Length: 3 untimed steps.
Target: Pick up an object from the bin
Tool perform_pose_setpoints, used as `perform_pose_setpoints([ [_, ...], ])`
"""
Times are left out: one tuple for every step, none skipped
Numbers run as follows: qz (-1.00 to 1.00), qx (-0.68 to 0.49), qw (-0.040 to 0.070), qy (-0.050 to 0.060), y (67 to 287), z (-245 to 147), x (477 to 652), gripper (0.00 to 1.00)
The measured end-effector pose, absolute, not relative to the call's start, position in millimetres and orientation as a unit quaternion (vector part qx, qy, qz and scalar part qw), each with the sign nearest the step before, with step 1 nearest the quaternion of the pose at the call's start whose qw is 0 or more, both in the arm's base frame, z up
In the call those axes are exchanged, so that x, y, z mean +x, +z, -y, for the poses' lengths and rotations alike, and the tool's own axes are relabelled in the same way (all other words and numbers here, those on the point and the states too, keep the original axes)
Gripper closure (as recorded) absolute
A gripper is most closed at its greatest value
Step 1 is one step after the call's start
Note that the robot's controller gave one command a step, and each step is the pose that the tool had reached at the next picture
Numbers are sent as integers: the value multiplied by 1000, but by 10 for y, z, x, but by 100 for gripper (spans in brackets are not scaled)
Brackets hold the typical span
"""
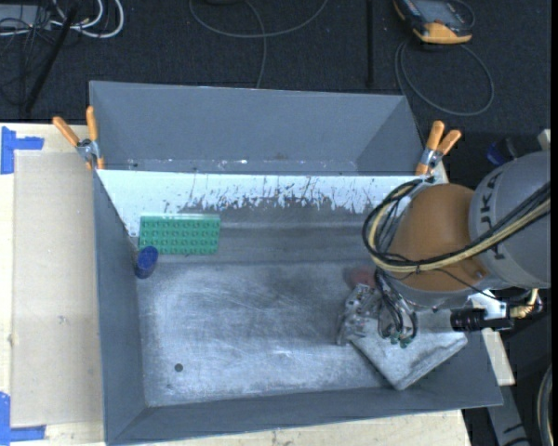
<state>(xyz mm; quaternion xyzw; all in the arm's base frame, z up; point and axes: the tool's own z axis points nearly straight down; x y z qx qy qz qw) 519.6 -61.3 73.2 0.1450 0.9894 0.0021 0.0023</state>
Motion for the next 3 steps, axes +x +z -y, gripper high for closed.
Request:
perform_pose_setpoints([
  [-989, 146, 2, 1, 715, 627, 5186, 0],
  [-991, 137, -3, 9, 707, 1290, 5287, 0],
  [-991, 136, 8, 2, 739, 1342, 5328, 100],
])
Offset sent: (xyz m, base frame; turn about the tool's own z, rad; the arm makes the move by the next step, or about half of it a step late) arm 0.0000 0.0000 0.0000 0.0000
